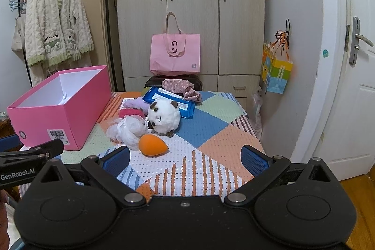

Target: Organize soft objects

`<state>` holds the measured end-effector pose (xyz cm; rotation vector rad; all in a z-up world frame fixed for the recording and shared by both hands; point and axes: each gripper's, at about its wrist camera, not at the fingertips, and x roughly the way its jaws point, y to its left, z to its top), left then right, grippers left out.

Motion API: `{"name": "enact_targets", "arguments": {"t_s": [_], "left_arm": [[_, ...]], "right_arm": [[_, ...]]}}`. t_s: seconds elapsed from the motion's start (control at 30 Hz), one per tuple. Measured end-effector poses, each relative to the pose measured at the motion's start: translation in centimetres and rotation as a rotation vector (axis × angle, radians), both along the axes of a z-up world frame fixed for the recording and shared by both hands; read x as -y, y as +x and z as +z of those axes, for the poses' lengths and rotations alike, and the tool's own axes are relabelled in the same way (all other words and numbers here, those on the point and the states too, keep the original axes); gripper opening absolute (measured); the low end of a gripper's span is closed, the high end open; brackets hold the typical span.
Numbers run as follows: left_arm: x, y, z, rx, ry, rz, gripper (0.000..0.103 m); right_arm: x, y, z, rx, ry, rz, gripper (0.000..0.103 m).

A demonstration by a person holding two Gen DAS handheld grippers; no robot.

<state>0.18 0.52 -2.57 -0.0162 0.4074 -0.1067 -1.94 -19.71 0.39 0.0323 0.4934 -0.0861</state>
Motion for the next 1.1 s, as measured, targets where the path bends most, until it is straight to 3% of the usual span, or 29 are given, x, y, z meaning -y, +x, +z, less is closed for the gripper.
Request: {"name": "enact_targets", "arguments": {"t_s": [0.33, 0.47, 0.87, 1.1], "left_arm": [[-0.2, 0.0, -0.2, -0.002, 0.01, 0.019, 0.103], [0.0, -0.1, -0.3, 0.015, 0.059, 0.052, 0.103], [-0.5, 0.3, -0.6, -0.016, 0.081, 0.037, 0.103], [-0.2, -0.2, 1.1, 0.007, 0.08, -0.014, 0.103]], "right_arm": [[0.0, -0.1, -0.2, -0.003, -0.007, 0.0, 0.102], [-0.2, 0.1, -0.2, -0.009, -0.014, 0.003, 0.102], [0.1, 0.4, -0.8, -0.036, -0.027, 0.01, 0.102], [0.7, -0.1, 0.7, 0.008, -0.031, 0.047, 0.102]]}}
